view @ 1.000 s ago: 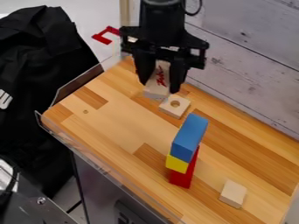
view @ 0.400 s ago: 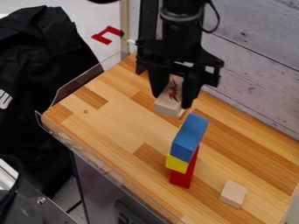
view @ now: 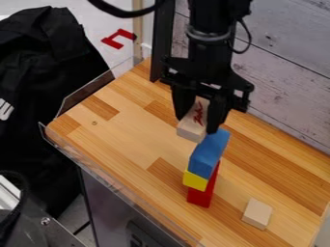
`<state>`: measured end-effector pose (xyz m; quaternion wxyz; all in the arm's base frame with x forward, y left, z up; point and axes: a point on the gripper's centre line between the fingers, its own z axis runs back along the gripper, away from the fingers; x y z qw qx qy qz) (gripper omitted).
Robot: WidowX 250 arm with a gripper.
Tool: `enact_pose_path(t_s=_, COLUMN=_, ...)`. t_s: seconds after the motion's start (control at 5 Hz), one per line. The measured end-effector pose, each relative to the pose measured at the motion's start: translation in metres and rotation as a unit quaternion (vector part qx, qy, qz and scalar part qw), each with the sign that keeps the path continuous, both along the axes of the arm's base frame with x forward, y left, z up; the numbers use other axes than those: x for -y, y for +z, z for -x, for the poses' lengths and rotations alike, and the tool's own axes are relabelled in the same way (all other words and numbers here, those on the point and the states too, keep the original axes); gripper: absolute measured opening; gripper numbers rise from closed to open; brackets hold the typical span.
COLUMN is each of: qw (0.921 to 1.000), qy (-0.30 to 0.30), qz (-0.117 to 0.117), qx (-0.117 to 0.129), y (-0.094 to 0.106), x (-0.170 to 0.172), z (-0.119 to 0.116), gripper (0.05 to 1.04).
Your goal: Move block to the top of blue rectangle on tower to left of table
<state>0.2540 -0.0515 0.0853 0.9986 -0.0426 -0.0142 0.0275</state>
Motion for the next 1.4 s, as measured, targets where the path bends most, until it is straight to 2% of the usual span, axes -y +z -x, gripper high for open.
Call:
enact_pose_path(t_s=0.6, qw=0.9996, qy=-0.021, qz=-0.017, qx=-0.008, y=-0.012, x=0.012, z=0.000, gripper=0.554)
enact_pose_path(t_s=1.0, qw=0.9993, qy=0.000, qz=-0.029, qx=-0.023, y=-0.023, x=0.012, z=0.001, gripper=0.554)
enact_pose_path(t_s=1.4, qw=0.9990, qy=0.005, qz=-0.036, qx=-0.027, y=-0.028, x=0.013, z=0.000, gripper=0.554)
